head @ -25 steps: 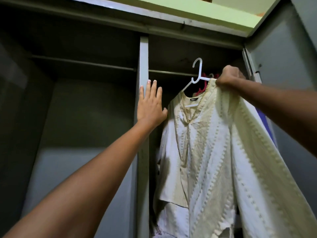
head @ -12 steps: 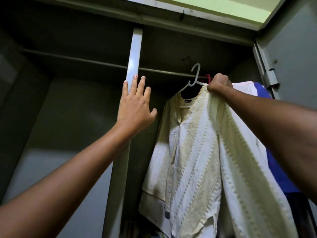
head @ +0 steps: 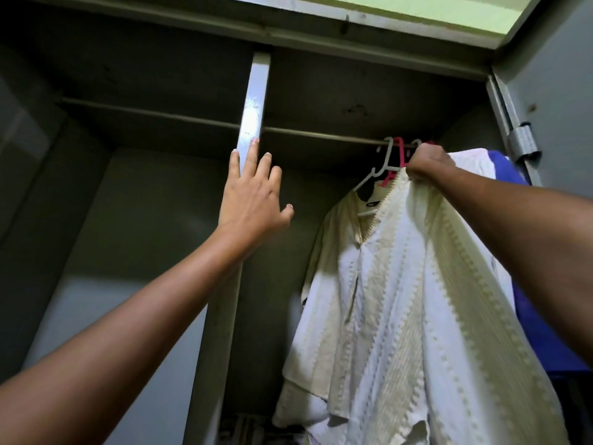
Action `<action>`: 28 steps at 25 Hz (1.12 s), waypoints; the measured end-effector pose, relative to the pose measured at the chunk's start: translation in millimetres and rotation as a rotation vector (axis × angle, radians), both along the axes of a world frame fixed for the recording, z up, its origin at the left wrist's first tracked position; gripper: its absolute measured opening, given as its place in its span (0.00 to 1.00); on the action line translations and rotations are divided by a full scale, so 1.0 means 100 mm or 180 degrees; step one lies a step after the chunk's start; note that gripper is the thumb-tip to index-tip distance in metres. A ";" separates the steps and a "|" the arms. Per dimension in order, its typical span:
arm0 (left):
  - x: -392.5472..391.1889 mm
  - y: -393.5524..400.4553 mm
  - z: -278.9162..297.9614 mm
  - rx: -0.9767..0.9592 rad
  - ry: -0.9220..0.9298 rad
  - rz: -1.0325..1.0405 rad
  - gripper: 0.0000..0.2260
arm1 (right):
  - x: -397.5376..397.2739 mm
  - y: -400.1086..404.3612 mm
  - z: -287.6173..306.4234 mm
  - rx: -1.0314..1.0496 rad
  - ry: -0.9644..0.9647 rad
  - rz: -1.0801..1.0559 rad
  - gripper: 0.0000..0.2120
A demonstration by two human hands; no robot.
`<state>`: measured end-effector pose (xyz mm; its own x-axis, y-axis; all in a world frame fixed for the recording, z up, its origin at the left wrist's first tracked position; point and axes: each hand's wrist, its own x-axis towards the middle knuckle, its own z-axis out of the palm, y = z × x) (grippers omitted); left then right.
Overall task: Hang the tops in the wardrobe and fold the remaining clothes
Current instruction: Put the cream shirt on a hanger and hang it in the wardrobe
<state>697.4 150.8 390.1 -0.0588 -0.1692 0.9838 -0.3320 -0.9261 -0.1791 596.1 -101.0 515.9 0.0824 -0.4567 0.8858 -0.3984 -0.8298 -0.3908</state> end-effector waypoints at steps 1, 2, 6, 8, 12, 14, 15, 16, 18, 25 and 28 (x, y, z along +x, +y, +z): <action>0.00 0.00 0.00 0.0009 0.0003 0.0019 0.29 | -0.05 0.00 0.02 -0.0079 0.0081 -0.0079 0.17; 0.00 0.00 0.00 0.0017 0.0006 0.0024 0.28 | -0.10 0.01 0.04 -0.0156 0.0186 -0.0164 0.16; 0.00 0.00 0.00 0.0031 0.0004 0.0012 0.26 | -0.30 0.08 0.10 -0.0356 0.0514 -0.0523 0.16; 0.02 -0.01 0.01 0.0039 -0.0012 0.0010 0.25 | -0.39 0.11 0.10 -0.0314 0.0611 -0.0563 0.18; 0.04 0.01 0.00 0.0046 -0.0062 -0.0082 0.23 | -0.60 0.14 0.01 -0.0017 0.0478 -0.0171 0.24; 0.02 0.02 -0.01 0.0072 -0.0037 -0.0178 0.21 | -0.68 0.15 -0.18 0.0172 0.0083 0.0187 0.25; 0.02 0.03 -0.02 0.0089 -0.0011 -0.0234 0.21 | -0.69 0.16 -0.32 0.0323 -0.0092 0.0349 0.27; 0.01 0.04 -0.04 0.0115 0.0013 -0.0293 0.20 | -0.70 0.17 -0.48 0.0495 -0.0198 0.0481 0.29; -0.03 0.07 -0.14 0.0241 0.0080 -0.0417 0.19 | -0.69 0.25 -0.90 0.0855 -0.0184 0.0647 0.31; -0.12 0.15 -0.95 0.1246 0.0353 -0.0943 0.17 | -0.74 0.48 -2.65 0.1900 0.0079 0.0825 0.29; -0.23 0.09 -1.51 0.1599 0.0908 -0.1529 0.19 | -0.92 0.71 -3.24 0.2129 0.0200 0.0700 0.25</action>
